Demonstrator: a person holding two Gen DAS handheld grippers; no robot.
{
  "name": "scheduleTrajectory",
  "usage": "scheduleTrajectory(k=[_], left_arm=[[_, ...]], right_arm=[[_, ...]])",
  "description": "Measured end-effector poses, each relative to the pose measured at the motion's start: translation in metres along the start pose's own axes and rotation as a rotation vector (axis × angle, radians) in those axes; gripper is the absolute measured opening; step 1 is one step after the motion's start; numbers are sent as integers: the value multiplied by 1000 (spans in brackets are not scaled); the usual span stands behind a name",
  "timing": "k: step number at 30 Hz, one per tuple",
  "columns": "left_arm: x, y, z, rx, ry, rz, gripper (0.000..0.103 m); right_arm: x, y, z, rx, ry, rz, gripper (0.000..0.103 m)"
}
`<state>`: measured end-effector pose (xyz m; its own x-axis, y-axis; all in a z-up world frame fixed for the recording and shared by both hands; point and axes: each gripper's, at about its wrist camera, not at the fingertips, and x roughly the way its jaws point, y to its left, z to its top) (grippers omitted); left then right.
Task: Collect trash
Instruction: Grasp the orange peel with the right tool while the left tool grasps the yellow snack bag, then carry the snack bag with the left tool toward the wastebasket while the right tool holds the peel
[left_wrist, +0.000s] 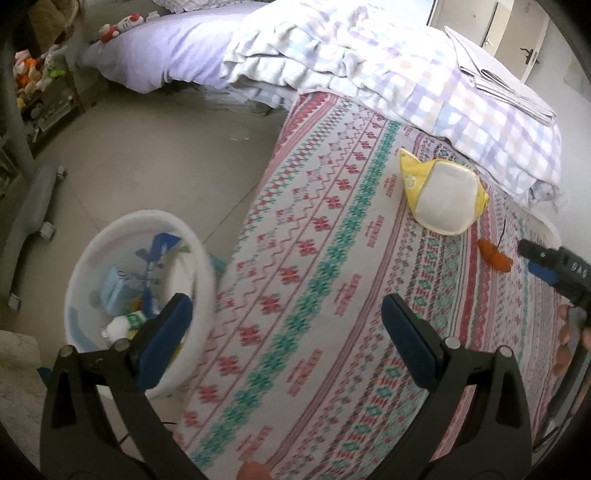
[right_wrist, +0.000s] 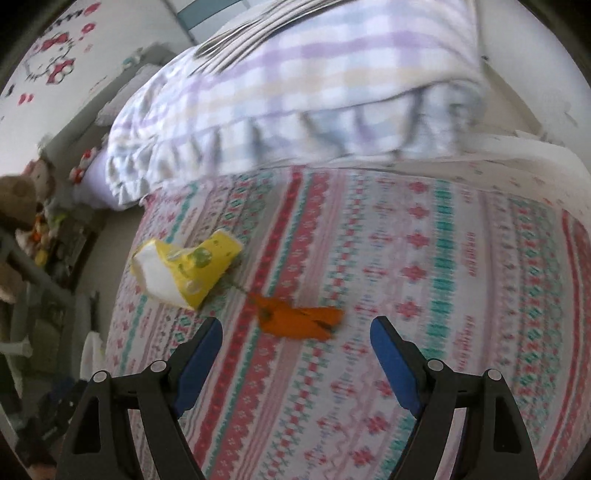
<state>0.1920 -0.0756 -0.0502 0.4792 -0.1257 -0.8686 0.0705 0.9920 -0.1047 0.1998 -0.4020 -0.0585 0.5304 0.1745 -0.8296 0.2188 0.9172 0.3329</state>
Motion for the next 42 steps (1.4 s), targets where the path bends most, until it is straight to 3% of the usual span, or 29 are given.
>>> scheduleTrajectory(k=[4, 7, 9, 12, 21, 29, 31, 34, 39, 42], left_arm=[[9, -10, 3, -10, 13, -22, 102], [14, -19, 6, -7, 16, -35, 102], [16, -25, 9, 2, 5, -41, 102], [13, -38, 17, 16, -26, -69, 102], [8, -110, 44, 102, -42, -59, 102], [30, -153, 88, -98, -8, -1, 102], [42, -161, 93, -126, -1, 39, 102], [59, -166, 93, -154, 18, 42, 102], [72, -161, 85, -155, 58, 47, 86], [72, -147, 73, -188, 94, 42, 66]], right_arm=[[19, 21, -5, -114, 22, -32, 71], [36, 32, -10, -219, 43, -131, 60], [42, 34, -11, -283, 38, -195, 46], [41, 28, -7, -285, 41, -193, 28], [16, -12, -9, -182, 39, -177, 23], [-4, -37, -11, -97, 44, -135, 22], [-5, -38, -12, -96, 45, -133, 22], [-10, -42, -12, -90, 40, -124, 22], [-24, -51, -14, -79, 33, -107, 22], [-28, -51, -15, -80, 29, -104, 22]])
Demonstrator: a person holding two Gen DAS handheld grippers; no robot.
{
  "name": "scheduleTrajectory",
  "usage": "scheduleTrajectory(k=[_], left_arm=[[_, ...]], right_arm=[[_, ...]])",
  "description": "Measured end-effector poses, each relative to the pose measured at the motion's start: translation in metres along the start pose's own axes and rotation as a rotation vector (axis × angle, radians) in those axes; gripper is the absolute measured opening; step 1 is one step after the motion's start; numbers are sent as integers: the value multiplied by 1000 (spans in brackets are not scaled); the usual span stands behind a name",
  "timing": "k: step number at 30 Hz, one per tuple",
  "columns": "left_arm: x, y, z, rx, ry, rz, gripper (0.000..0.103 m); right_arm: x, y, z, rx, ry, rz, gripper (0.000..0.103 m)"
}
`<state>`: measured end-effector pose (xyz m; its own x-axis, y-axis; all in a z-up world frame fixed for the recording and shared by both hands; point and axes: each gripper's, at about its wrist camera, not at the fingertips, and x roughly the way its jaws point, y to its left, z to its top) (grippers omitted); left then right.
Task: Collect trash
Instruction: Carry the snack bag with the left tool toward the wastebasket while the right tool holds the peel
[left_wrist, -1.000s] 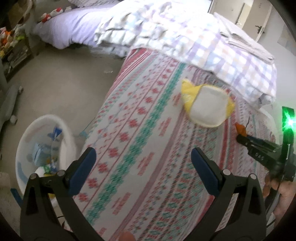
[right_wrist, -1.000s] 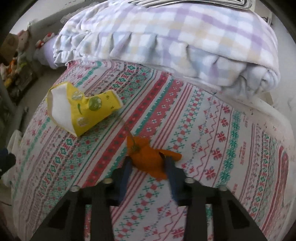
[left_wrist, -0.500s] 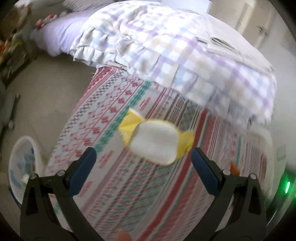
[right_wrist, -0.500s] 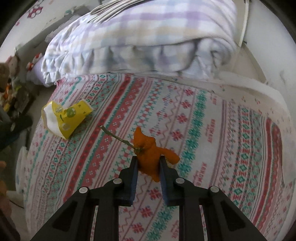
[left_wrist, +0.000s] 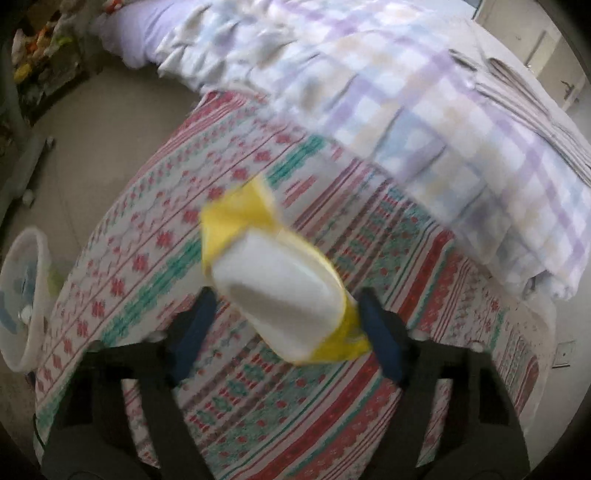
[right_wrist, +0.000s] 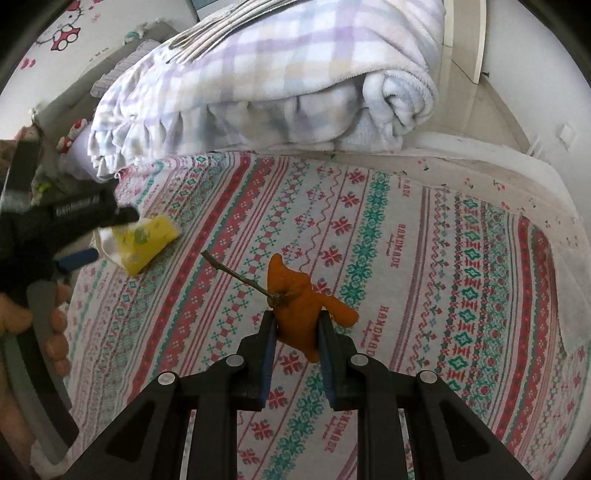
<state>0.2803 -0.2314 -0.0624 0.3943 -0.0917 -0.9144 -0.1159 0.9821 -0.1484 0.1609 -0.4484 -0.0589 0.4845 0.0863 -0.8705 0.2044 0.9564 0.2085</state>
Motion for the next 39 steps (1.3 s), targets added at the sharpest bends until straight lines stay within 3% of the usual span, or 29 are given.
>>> scheduleTrajectory(k=[2, 4, 7, 16, 23, 30, 34, 39], left_arm=[[2, 10, -7, -7, 29, -15, 40], [2, 22, -14, -14, 35, -35, 34], [-4, 35, -23, 24, 21, -55, 16], [-44, 64, -45, 155, -2, -104, 14], [-86, 96, -57, 222, -59, -144, 14], [-99, 143, -69, 204, -113, -164, 14], [-98, 173, -69, 166, -80, -173, 14], [-108, 208, -66, 155, -111, -137, 14]], right_arm=[[-2, 3, -1, 2, -2, 1, 22], [-7, 2, -5, 4, 1, 1, 22], [-17, 2, -14, 3, 16, -11, 22], [-37, 17, -28, -9, 29, -15, 22], [-50, 54, -35, -48, 23, 27, 22], [-59, 95, -42, -116, 22, 97, 22], [-56, 120, -42, -167, 19, 98, 22], [-51, 138, -38, -178, 16, 133, 22]])
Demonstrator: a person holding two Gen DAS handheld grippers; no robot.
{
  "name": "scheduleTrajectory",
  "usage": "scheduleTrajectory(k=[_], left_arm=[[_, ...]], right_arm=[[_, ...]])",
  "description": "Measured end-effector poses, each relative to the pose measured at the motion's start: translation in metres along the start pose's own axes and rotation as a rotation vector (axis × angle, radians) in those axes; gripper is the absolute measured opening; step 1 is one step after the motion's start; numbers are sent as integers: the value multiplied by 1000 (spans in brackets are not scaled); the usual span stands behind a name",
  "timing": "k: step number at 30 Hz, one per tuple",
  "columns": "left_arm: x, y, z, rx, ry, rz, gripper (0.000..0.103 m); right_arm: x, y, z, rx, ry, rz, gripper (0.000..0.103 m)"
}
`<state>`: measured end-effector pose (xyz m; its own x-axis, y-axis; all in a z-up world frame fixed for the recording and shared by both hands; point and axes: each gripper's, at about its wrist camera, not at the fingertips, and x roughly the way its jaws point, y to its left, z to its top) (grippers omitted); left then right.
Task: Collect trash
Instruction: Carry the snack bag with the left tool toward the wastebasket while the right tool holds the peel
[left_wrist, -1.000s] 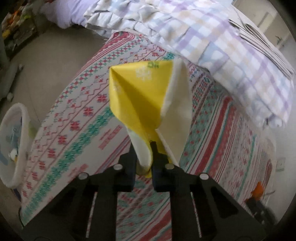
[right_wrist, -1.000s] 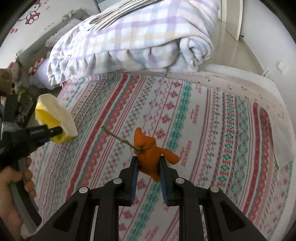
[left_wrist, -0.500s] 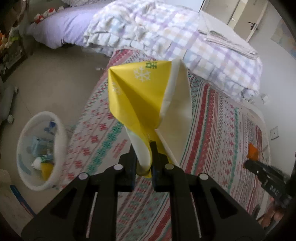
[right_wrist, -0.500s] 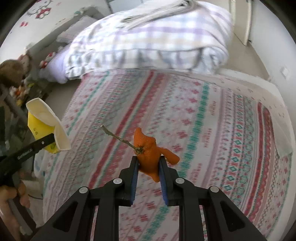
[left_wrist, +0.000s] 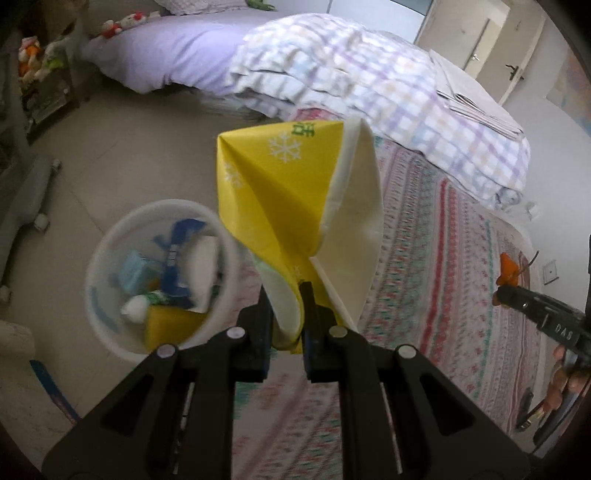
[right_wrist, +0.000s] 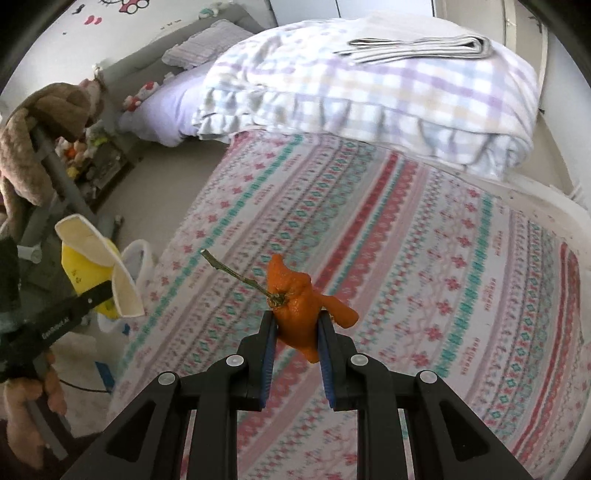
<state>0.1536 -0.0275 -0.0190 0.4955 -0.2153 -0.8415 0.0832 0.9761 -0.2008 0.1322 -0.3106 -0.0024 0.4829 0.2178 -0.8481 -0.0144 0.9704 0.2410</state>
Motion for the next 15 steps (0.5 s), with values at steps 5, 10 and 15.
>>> scheduleTrajectory(k=[5, 10, 15], left_arm=[[-6, 27, -1, -48, -3, -6, 15], [-11, 44, -2, -73, -16, 1, 15], [-9, 57, -5, -81, -17, 52, 15]], right_arm=[[8, 17, 8, -3, -5, 26, 22], [15, 32, 13, -9, -7, 54, 22], [24, 51, 17, -33, -1, 89, 22]])
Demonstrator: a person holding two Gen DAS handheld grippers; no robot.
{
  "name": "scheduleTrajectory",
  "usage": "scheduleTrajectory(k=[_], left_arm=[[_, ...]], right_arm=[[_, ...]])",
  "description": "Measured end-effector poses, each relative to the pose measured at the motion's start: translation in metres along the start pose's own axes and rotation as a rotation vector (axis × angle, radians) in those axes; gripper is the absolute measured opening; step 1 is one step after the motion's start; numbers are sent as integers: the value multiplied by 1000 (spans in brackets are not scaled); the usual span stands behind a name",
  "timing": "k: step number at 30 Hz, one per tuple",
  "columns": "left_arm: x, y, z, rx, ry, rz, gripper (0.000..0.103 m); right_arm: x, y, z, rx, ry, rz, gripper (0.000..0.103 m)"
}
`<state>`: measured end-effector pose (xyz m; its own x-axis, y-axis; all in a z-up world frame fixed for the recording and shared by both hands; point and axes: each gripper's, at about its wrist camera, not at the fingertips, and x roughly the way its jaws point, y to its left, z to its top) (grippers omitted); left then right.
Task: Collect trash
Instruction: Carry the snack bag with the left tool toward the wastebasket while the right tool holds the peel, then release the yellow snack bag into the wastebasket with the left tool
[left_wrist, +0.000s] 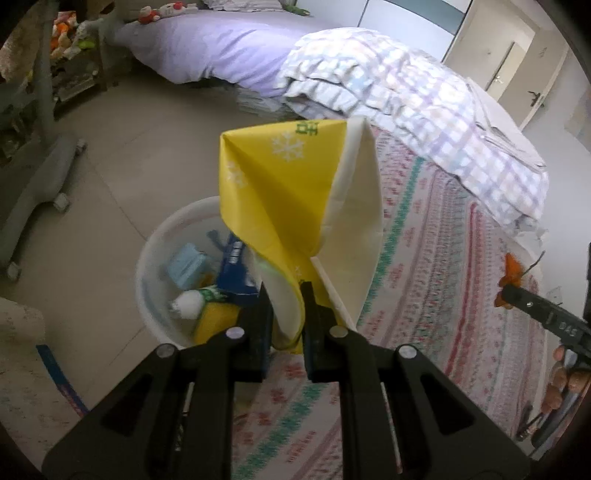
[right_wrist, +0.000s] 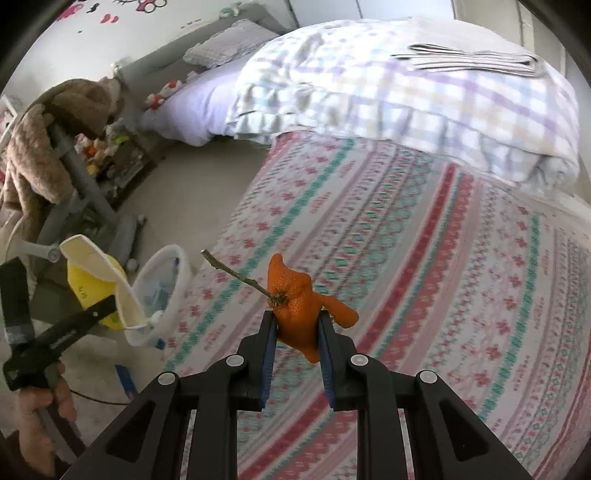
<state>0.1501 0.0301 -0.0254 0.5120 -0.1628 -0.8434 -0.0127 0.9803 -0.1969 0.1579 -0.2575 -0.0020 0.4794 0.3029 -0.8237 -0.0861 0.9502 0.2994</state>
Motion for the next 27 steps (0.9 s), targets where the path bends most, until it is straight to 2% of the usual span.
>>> scheduleTrajectory(k=[6, 10, 12, 13, 14, 18, 21, 27], left_arm=[[9, 25, 2, -27, 2, 94, 15], [8, 40, 3, -54, -19, 118, 17], [5, 47, 4, -64, -30, 128, 37], [3, 48, 4, -70, -36, 133, 59], [0, 52, 3, -81, -46, 140, 74], [-12, 65, 1, -105, -55, 143, 80], [-17, 72, -2, -89, -66, 195, 85], [-23, 94, -5, -79, -79, 245, 94]], right_arm=[[12, 27, 2, -46, 2, 32, 22], [23, 46, 1, -82, 15, 46, 22], [26, 56, 1, -93, 16, 61, 22], [27, 59, 1, -96, 15, 66, 22], [29, 64, 1, -99, 13, 74, 22], [35, 77, 0, -85, 30, 126, 22], [41, 94, 0, -95, 44, 162, 22], [59, 133, 5, -121, 53, 202, 22]])
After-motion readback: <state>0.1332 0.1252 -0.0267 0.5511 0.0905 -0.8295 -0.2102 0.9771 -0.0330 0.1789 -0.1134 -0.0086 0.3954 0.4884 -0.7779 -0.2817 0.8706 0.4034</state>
